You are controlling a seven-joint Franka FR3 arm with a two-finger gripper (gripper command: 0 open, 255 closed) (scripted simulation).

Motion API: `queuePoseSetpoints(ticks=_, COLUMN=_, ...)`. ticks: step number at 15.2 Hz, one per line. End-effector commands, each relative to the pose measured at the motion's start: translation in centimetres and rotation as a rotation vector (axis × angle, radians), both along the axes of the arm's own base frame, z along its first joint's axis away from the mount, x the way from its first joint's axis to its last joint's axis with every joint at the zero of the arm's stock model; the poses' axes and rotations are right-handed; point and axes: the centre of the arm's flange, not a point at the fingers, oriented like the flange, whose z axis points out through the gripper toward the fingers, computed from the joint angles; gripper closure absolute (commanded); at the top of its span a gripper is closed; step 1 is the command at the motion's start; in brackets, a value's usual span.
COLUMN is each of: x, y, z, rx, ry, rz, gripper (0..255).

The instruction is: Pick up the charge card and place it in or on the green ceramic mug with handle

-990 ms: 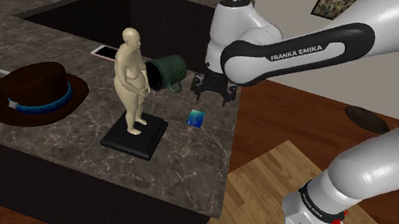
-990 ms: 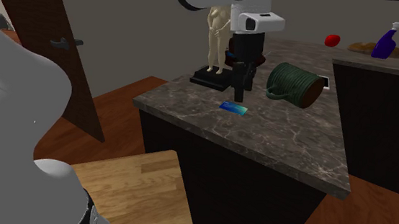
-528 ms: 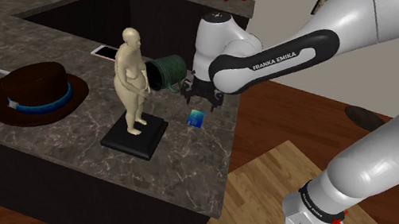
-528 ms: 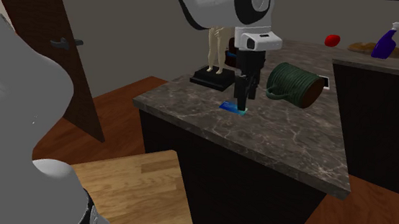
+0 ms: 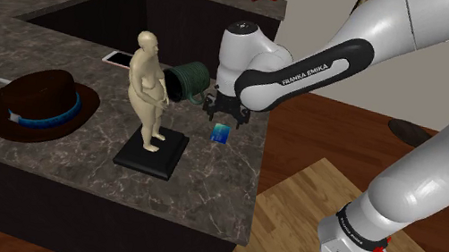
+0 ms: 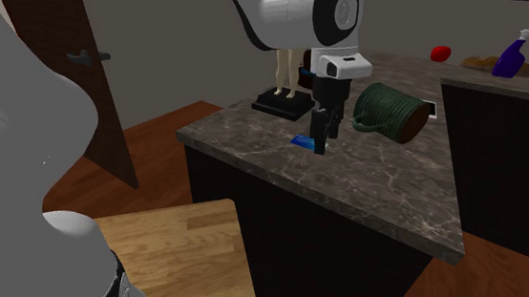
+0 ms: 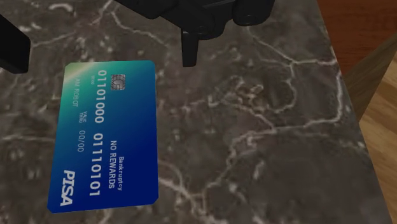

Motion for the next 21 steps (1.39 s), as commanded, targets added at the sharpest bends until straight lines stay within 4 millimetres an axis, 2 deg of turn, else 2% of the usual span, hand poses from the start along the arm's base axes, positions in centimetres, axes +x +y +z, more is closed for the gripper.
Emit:
queuePoseSetpoints(ticks=1, x=0.0, y=0.0, z=0.0, rx=0.0, ry=0.0, rz=0.0, gripper=0)
queuePoseSetpoints(ticks=2, x=0.0, y=0.0, z=0.0, rx=0.0, ry=0.0, rz=0.0, gripper=0)
queuePoseSetpoints(ticks=3, x=0.0, y=0.0, z=0.0, rx=0.0, ry=0.0, rz=0.0, gripper=255)
queuePoseSetpoints(ticks=12, x=0.0, y=0.0, z=0.0, rx=0.0, ry=0.0, rz=0.0, gripper=255)
queuePoseSetpoints(ticks=21, x=0.0, y=0.0, z=4.7, rx=0.0, ry=0.0, rz=0.0, gripper=255)
